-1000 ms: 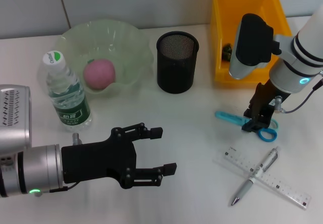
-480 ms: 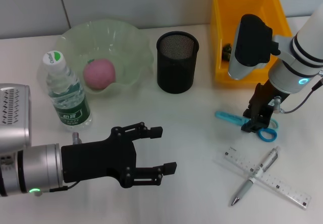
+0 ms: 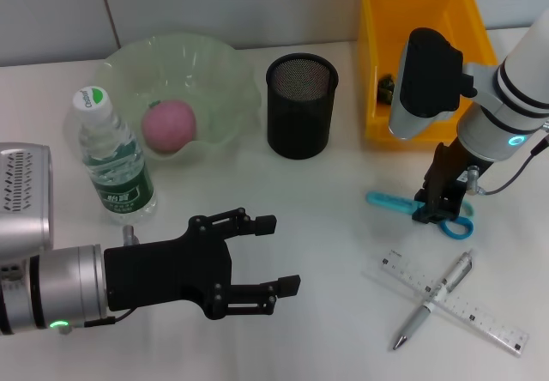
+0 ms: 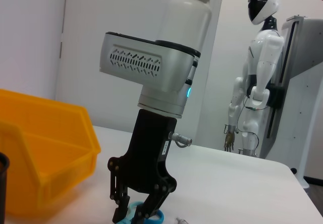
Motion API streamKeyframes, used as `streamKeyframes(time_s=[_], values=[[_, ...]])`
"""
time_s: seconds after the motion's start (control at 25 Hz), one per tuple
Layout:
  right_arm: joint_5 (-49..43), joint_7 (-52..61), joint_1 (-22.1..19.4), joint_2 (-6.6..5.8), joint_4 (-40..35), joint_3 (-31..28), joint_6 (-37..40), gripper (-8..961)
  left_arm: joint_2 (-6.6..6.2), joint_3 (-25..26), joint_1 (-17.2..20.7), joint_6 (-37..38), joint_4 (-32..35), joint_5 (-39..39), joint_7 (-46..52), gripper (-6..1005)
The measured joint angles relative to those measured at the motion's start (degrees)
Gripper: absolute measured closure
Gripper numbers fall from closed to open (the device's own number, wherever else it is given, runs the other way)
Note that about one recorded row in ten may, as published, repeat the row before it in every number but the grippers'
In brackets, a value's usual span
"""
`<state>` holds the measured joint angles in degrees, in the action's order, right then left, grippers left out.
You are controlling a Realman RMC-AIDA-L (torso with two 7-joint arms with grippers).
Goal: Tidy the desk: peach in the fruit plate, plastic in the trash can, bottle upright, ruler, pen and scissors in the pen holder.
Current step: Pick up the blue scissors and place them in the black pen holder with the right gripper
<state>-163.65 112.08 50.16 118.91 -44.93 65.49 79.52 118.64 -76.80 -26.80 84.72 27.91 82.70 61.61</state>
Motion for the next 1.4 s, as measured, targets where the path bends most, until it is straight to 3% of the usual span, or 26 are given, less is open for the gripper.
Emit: streamKeyframes(time_s=[0.12,0.6,0.88,1.4], values=[[0.09,0.15,-0.04,0.01,-1.11,-0.08,0.39,728,0.01,0.11,0.0,0.0,0.0,0.0,0.0,149],[5.04,0.23,-2.32,-0.11,-12.4,-3.54,7.83,727,0.01,0.16,-0.01,0.0,-0.03,-0.01,0.0,150],[10.35,0.24,-5.77,-0.29,-19.38,-3.95,10.87,728,0.01,0.76,-0.1,-0.23,-0.03,-0.21,0.0,150],[28.09,-2.48,-13.45,-0.67,-29.87,-11.96,12.92,728,0.01,0.87,0.0,-0.39,-0.08,-0.97,0.0,149]])
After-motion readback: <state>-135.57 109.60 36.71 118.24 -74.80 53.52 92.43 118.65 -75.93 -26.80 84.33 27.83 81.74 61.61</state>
